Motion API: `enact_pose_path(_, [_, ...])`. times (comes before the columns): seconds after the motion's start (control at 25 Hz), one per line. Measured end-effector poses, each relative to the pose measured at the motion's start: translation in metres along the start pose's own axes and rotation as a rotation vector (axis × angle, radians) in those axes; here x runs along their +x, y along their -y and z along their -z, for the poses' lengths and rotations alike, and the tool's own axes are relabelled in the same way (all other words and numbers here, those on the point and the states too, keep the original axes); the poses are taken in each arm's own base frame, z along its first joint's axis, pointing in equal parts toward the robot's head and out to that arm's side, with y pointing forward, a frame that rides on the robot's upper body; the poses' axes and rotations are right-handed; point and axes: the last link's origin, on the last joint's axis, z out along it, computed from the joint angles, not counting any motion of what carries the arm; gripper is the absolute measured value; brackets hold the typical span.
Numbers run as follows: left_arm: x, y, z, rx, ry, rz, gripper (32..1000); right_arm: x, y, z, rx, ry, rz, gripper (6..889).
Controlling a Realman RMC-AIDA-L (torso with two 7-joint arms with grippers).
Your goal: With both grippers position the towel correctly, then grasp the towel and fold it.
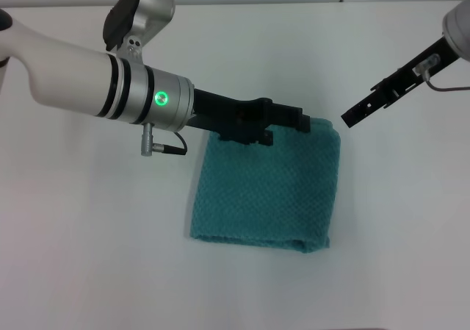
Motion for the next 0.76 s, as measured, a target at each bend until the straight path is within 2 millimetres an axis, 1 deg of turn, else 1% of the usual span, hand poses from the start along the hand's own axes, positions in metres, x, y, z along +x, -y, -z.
enact_pose_path(0.76, [-0.0006,0.0020,0.0014,0.001,-0.004,0.011,872,0.0000,0.0000,0.0000,0.000,0.000,0.000,855])
